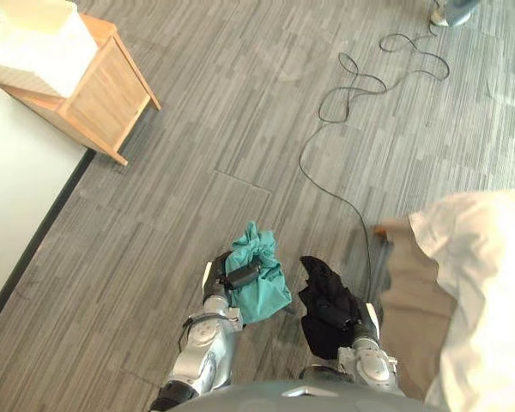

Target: Tidy up the quilt and then pick up the clothes from the bed and put them into the laundry hamper

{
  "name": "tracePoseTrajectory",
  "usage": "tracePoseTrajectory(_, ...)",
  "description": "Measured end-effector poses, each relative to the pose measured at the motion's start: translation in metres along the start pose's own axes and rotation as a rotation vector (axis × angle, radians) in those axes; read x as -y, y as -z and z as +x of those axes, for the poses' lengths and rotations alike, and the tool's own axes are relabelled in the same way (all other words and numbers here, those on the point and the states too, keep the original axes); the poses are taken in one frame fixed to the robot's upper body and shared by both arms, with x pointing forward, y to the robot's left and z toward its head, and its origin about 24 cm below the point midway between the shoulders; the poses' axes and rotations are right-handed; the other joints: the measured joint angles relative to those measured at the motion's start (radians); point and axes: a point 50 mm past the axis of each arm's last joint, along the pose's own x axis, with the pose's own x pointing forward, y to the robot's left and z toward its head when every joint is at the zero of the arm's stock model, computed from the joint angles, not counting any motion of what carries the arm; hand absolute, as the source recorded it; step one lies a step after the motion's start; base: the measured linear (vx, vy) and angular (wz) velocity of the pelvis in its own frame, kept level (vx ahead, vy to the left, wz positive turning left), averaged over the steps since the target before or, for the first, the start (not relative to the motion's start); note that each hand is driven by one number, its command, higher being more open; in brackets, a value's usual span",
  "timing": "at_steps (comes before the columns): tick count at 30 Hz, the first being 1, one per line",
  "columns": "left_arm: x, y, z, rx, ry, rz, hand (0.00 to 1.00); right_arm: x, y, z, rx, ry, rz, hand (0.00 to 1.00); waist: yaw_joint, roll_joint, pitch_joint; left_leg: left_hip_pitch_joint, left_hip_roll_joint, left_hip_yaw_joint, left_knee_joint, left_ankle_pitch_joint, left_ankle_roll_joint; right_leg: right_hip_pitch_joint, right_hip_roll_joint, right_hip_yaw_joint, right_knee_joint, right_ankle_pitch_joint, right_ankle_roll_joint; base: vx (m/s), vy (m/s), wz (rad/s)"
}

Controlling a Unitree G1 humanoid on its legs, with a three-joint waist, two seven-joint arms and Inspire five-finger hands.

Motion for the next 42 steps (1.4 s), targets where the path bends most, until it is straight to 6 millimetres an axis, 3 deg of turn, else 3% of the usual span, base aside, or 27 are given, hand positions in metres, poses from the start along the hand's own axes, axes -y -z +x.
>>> tracePoseTrajectory(1,-0.002,0.001,-0.001,-0.003,-0.004,0.006,0.0,-0.002,0.001,0.0,-0.002,-0.008,0.004,0.0,-0.005,-0.002,-0.001,0.04,-0.002,-0.007,-0.026,-0.009,0.0,-0.051,-0.002,0.024,0.126,0.043,0.01,0.57,0.072,0.18)
tracePoseTrajectory(2,-0.006,0.002,-0.001,-0.009,-0.011,0.017,0.0,-0.005,0.002,-0.001,-0.007,-0.027,-0.001,0.0,-0.016,-0.003,-0.001,0.119,-0.008,-0.031,-0.077,-0.02,0.0,-0.152,-0.006,0.025,0.36,0.017,-0.029,0.58,-0.014,0.43)
tracePoseTrajectory(3,-0.008,0.003,-0.002,-0.014,-0.018,0.02,0.0,-0.005,0.002,-0.001,-0.007,-0.043,-0.007,0.0,-0.034,0.012,-0.002,0.224,-0.003,-0.069,-0.156,-0.023,-0.001,-0.252,-0.007,-0.045,0.504,-0.055,-0.148,0.6,-0.04,0.5)
tracePoseTrajectory(6,-0.006,0.002,0.0,-0.011,-0.012,0.026,0.0,-0.002,-0.018,0.002,0.085,-0.051,-0.004,0.0,-0.07,0.074,0.018,0.401,0.078,-0.151,-0.303,-0.024,-0.01,-0.436,0.047,-0.178,0.429,-0.184,-0.253,0.7,-0.166,0.6)
tracePoseTrajectory(8,-0.005,0.0,0.005,-0.009,-0.008,0.04,0.0,-0.002,-0.033,0.004,0.153,-0.055,0.003,0.0,-0.095,0.102,0.028,0.426,0.125,-0.198,-0.316,-0.024,-0.011,-0.537,0.074,-0.188,0.228,-0.185,-0.244,0.54,-0.244,0.93)
tracePoseTrajectory(10,-0.004,-0.004,0.01,-0.001,-0.002,0.047,0.0,0.0,-0.044,0.006,0.196,-0.056,0.013,0.0,-0.114,0.108,0.028,0.447,0.168,-0.21,-0.316,-0.037,-0.065,-0.597,0.086,-0.15,-0.191,-0.072,-0.169,0.63,-0.389,1.01)
tracePoseTrajectory(11,-0.004,-0.003,0.009,-0.003,-0.003,0.045,0.0,0.001,-0.044,0.005,0.2,-0.055,0.014,0.0,-0.111,0.095,0.024,0.494,0.183,-0.199,-0.317,-0.073,-0.136,-0.62,0.073,-0.1,-0.375,0.049,-0.147,0.69,-0.461,0.74)
tracePoseTrajectory(12,-0.006,0.002,0.008,-0.024,-0.015,0.044,0.0,0.001,-0.044,0.005,0.195,-0.059,0.006,0.0,-0.11,0.103,0.023,0.553,0.214,-0.191,-0.311,-0.103,-0.189,-0.617,0.083,-0.078,-0.357,0.271,-0.197,0.87,-0.569,0.37)
tracePoseTrajectory(13,-0.006,0.006,0.009,-0.044,-0.03,0.03,0.0,0.0,-0.052,0.01,0.216,-0.068,-0.009,0.0,-0.095,0.153,0.031,0.57,0.267,-0.174,-0.283,-0.084,-0.207,-0.634,0.127,-0.096,-0.269,0.241,-0.253,0.73,-0.432,0.0)
tracePoseTrajectory(14,-0.002,0.005,0.011,-0.046,-0.02,0.027,0.0,-0.001,-0.058,0.012,0.228,-0.074,-0.008,0.0,-0.097,0.16,0.029,0.555,0.282,-0.169,-0.237,-0.018,-0.244,-0.642,0.136,-0.099,-0.197,0.188,-0.293,1.01,-0.615,-0.17)
tracePoseTrajectory(15,-0.002,0.006,0.01,-0.051,-0.009,0.024,0.0,0.001,-0.057,0.012,0.222,-0.076,-0.01,0.0,-0.101,0.162,0.03,0.535,0.285,-0.171,-0.126,0.136,-0.208,-0.611,0.14,-0.127,-0.124,0.108,-0.3,1.02,-0.612,0.17)
tracePoseTrajectory(16,-0.004,0.016,0.002,-0.078,-0.007,-0.021,0.0,0.0,-0.042,0.005,0.18,-0.094,-0.017,0.0,-0.107,0.171,0.032,0.454,0.322,-0.177,0.151,0.384,-0.177,-0.43,0.181,-0.159,-0.201,0.016,-0.321,1.03,-0.565,0.14)
tracePoseTrajectory(19,-0.004,0.021,-0.009,-0.08,0.002,-0.15,0.0,-0.002,-0.033,0.001,0.15,-0.113,-0.025,0.0,-0.056,0.199,0.045,0.203,0.367,-0.149,0.721,0.174,-0.136,-0.188,0.289,-0.156,-0.355,-0.023,-0.377,0.66,-0.259,-0.28)
tracePoseTrajectory(21,-0.005,0.021,-0.01,-0.081,-0.004,-0.189,0.0,-0.004,-0.034,0.001,0.152,-0.122,-0.028,0.0,-0.032,0.186,0.053,0.088,0.335,-0.107,0.76,0.103,-0.137,-0.111,0.303,-0.133,-0.409,-0.034,-0.381,0.52,-0.16,-0.32)
tracePoseTrajectory(24,-0.005,0.014,-0.011,-0.044,-0.013,-0.247,0.0,-0.01,-0.04,0.009,0.145,-0.143,-0.013,0.0,0.017,0.175,0.062,-0.056,0.227,-0.063,0.539,0.006,-0.169,0.001,0.301,-0.07,-0.494,-0.064,-0.366,0.59,-0.063,-0.58)
tracePoseTrajectory(27,0.002,0.015,-0.012,-0.039,0.006,-0.282,0.0,-0.018,-0.035,0.012,0.108,-0.167,-0.038,0.0,0.034,0.163,0.066,-0.084,0.158,0.085,0.08,0.066,-0.121,0.138,0.254,-0.07,-0.528,-0.162,-0.3,0.66,0.092,-0.05)
tracePoseTrajectory(28,0.002,0.015,-0.012,-0.038,0.009,-0.278,0.0,-0.021,-0.035,0.012,0.107,-0.176,-0.041,0.0,0.033,0.169,0.063,-0.084,0.155,0.137,0.029,0.137,-0.028,0.165,0.245,-0.081,-0.528,-0.189,-0.289,0.72,0.132,0.53)
tracePoseTrajectory(29,0.0,0.013,-0.008,-0.04,0.002,-0.273,0.0,-0.03,-0.037,0.014,0.106,-0.199,-0.048,0.0,0.035,0.107,0.054,-0.061,0.093,0.216,0.008,0.128,0.005,0.186,0.191,-0.11,-0.527,-0.211,-0.251,0.73,0.088,0.77)
tracePoseTrajectory(30,-0.003,0.01,-0.006,-0.026,-0.018,-0.286,0.0,-0.039,-0.045,0.016,0.135,-0.234,-0.078,0.0,0.034,0.095,0.05,-0.091,0.122,0.276,0.119,0.114,0.047,0.201,0.171,-0.128,-0.534,-0.15,-0.159,0.74,0.077,0.7)
tracePoseTrajectory(31,-0.007,0.006,-0.006,-0.003,-0.033,-0.295,0.0,-0.042,-0.05,0.017,0.153,-0.247,-0.089,0.0,0.044,0.105,0.049,-0.13,0.172,0.292,0.244,0.087,0.092,0.224,0.194,-0.125,-0.542,-0.108,-0.135,0.81,0.107,0.81)
tracePoseTrajectory(32,-0.008,0.002,-0.007,0.016,-0.045,-0.318,0.0,-0.052,-0.05,0.013,0.165,-0.275,-0.082,0.0,0.058,0.09,0.025,-0.126,0.137,0.359,0.2,0.029,0.09,0.27,0.201,-0.129,-0.494,-0.104,-0.135,0.63,0.142,0.65)
tracePoseTrajectory(33,-0.008,0.005,-0.009,0.008,-0.044,-0.316,0.0,-0.051,-0.048,0.011,0.165,-0.274,-0.082,0.0,0.062,0.105,0.004,-0.086,0.122,0.382,0.096,-0.01,0.144,0.263,0.212,-0.133,-0.435,-0.108,-0.131,0.77,0.197,0.98)
tracePoseTrajectory(34,-0.015,0.007,-0.008,-0.002,-0.07,-0.311,0.0,-0.055,-0.047,0.012,0.159,-0.282,-0.074,0.0,0.064,0.056,-0.006,-0.046,0.08,0.38,0.087,-0.039,0.129,0.236,0.176,-0.125,-0.305,-0.119,-0.123,0.67,0.15,0.71)
tracePoseTrajectory(36,-0.025,0.019,-0.013,-0.058,-0.161,-0.324,0.0,-0.051,-0.048,0.015,0.16,-0.271,-0.087,0.0,0.071,0.041,-0.016,0.083,0.008,0.267,0.041,-0.108,0.133,0.03,0.128,-0.076,0.281,-0.054,0.001,0.99,0.091,1.31)
tracePoseTrajectory(38,-0.028,0.023,-0.016,-0.082,-0.188,-0.309,0.0,-0.038,-0.038,0.015,0.128,-0.225,-0.103,0.0,0.043,0.073,-0.013,0.261,-0.017,0.126,-0.062,-0.11,0.129,-0.088,0.08,-0.152,0.55,-0.104,-0.101,0.83,-0.046,1.65)
tracePoseTrajectory(40,-0.027,0.021,-0.017,-0.074,-0.169,-0.278,0.0,-0.024,-0.025,0.011,0.097,-0.183,-0.101,0.0,0.007,0.114,-0.034,0.393,0.003,-0.026,-0.164,-0.095,0.104,-0.214,0.085,-0.186,0.568,-0.164,-0.202,0.62,-0.103,1.84)
tracePoseTrajectory(42,-0.022,0.013,-0.013,-0.043,-0.143,-0.262,0.0,-0.016,-0.017,0.008,0.074,-0.14,-0.085,0.0,-0.028,0.127,-0.034,0.444,0.024,-0.16,-0.174,-0.095,0.103,-0.338,0.1,-0.146,0.477,-0.193,-0.237,0.72,-0.315,2.21)
